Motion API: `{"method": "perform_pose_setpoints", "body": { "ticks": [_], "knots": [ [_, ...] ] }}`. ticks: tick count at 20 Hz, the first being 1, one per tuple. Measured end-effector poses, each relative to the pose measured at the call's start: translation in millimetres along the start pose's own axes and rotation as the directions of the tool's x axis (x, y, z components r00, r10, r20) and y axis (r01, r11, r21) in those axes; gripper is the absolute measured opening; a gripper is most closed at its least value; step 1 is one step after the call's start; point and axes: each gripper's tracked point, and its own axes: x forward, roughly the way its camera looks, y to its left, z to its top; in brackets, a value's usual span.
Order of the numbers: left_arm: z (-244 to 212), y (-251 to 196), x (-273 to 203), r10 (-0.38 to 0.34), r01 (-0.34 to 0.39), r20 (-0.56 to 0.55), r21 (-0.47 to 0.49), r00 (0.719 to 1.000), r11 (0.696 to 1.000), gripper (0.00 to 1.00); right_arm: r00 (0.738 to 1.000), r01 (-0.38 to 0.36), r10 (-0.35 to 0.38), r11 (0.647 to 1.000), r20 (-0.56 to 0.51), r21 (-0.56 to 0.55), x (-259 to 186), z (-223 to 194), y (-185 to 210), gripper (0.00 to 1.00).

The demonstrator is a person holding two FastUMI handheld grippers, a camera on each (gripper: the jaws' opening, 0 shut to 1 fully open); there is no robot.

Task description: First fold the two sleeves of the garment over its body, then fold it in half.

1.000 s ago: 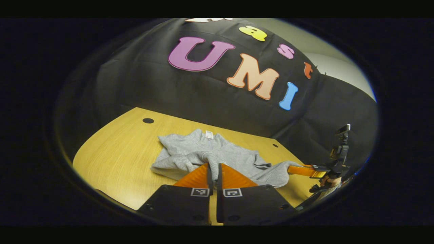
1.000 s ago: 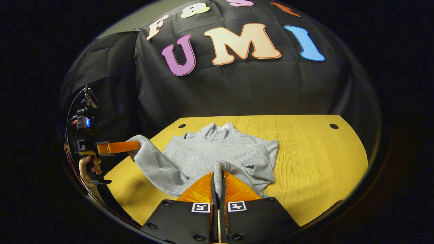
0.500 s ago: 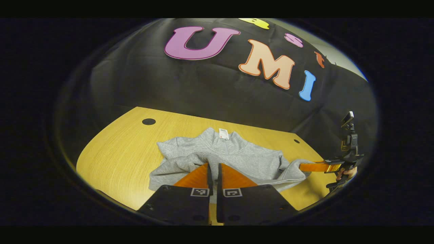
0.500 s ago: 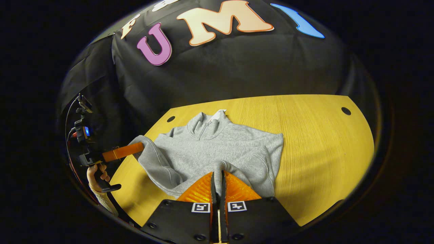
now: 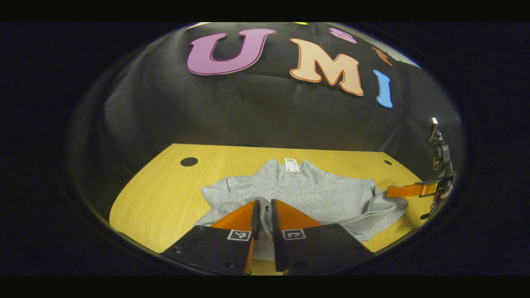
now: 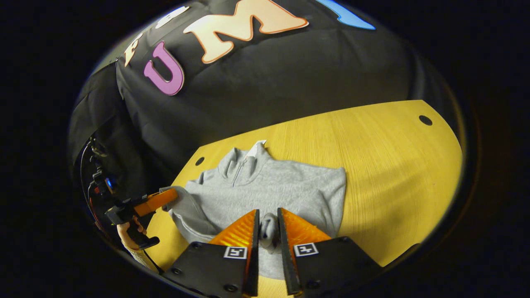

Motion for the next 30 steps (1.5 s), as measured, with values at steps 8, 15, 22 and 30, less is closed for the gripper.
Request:
{"method": "perform_pose_setpoints", "body": {
  "ticks": [8, 15, 22, 30],
  "knots": [
    [29, 7, 1, 0.057, -0.058, 0.111, 0.011, 0.992, 0.998, 0.96, 0.994, -0.022, 0.020, 1.000, 0.112, 0.014, 0, 30, -5, 0.96],
    [68, 11, -47, 0.078, -0.069, 0.258, -0.045, 0.963, 0.997, 0.95, 0.952, -0.025, 0.071, 0.987, 0.296, -0.156, -47, 54, 42, 0.98],
    [65, 0, -124, 0.052, -0.036, 0.377, -0.048, 0.925, 0.998, 0.94, 0.912, -0.029, 0.137, 0.962, 0.386, -0.271, -112, 11, 86, 0.97],
    [22, -12, -183, 0.048, -0.076, 0.453, 0.044, 0.890, 0.996, 0.94, 0.877, -0.025, 0.176, 0.946, 0.446, -0.325, -146, -56, 102, 0.97]
  ]
}}
